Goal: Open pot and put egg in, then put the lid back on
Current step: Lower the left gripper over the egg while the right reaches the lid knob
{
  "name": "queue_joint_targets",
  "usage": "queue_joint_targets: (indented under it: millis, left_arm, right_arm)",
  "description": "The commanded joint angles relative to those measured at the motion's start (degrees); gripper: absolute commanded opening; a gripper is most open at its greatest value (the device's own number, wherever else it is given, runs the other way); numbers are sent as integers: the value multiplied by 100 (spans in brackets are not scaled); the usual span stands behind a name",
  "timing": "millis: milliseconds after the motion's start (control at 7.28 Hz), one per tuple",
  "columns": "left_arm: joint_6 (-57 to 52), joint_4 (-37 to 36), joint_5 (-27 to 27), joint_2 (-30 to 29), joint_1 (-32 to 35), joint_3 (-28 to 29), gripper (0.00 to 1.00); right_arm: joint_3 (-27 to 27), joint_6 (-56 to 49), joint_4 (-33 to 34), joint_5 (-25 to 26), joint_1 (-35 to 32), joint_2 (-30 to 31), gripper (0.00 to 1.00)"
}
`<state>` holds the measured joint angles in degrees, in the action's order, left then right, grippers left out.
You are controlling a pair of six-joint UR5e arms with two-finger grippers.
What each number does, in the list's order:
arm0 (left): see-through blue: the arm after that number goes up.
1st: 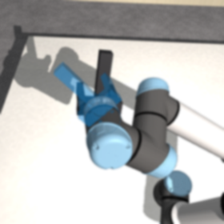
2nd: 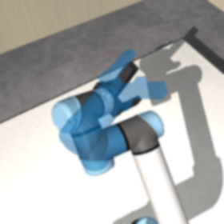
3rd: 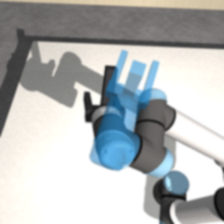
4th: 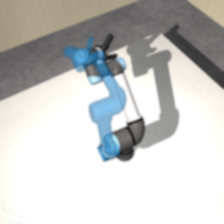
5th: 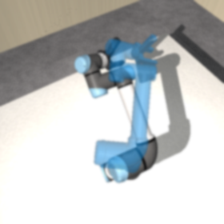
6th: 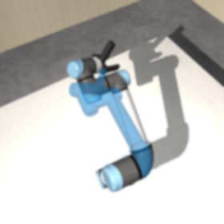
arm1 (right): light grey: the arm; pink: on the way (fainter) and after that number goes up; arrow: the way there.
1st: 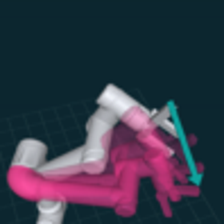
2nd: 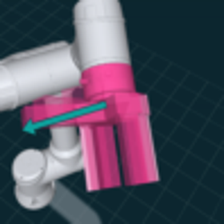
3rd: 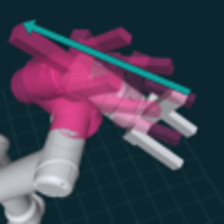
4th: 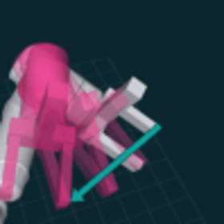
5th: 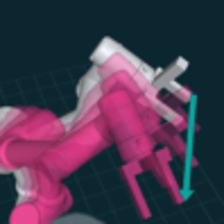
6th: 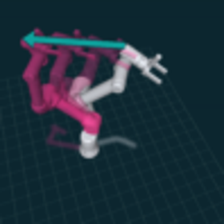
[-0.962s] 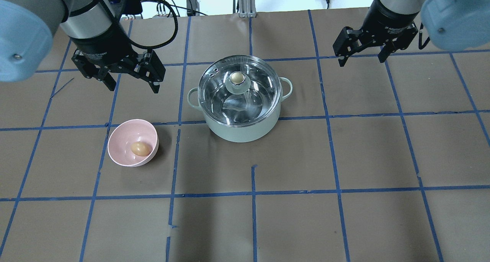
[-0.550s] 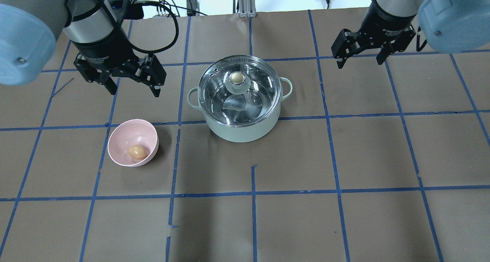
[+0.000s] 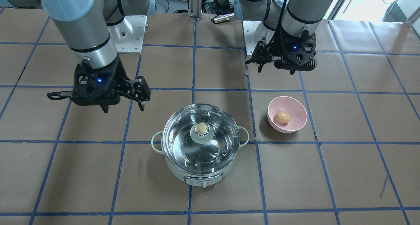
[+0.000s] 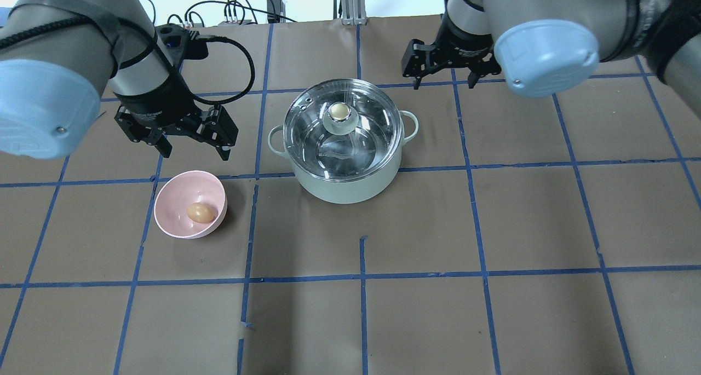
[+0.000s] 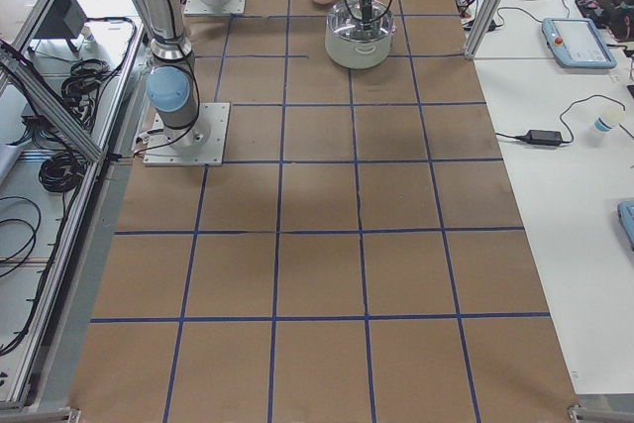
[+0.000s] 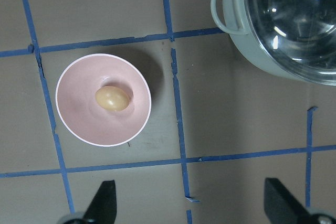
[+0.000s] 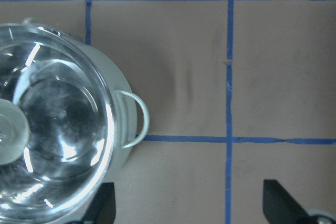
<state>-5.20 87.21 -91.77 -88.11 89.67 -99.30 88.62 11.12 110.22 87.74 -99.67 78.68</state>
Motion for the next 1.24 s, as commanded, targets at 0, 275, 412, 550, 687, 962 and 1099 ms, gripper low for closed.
queue_joint_targets:
  millis: [0, 275, 412, 550, 687, 962, 1099]
  left_arm:
    - [-725, -1049, 19, 5, -720, -1120, 99]
    - [-963, -2980, -7, -187, -1012, -2159, 99]
    - [-1017, -3417, 36, -380, -1248, -2364, 99]
    - [-1070, -3647, 37, -556, -1303, -2400, 99]
    - [-1079, -3780, 37, -627, -1295, -2470, 98]
    - [-1079, -3975, 37, -733, -1295, -2550, 98]
    - [-1079, -3983, 37, -751, -1303, -2541, 98]
  right_arm:
    - [-230, 523, 263, -3, -341, -326, 100]
    - [-266, 969, 665, -3, -570, -554, 100]
    - [-309, 1093, 720, 32, -693, -651, 100]
    - [-345, 1094, 729, 33, -703, -704, 100]
    - [-345, 1068, 729, 33, -703, -705, 100]
    - [-345, 998, 729, 68, -703, -705, 100]
    - [-336, 989, 729, 76, -703, -705, 100]
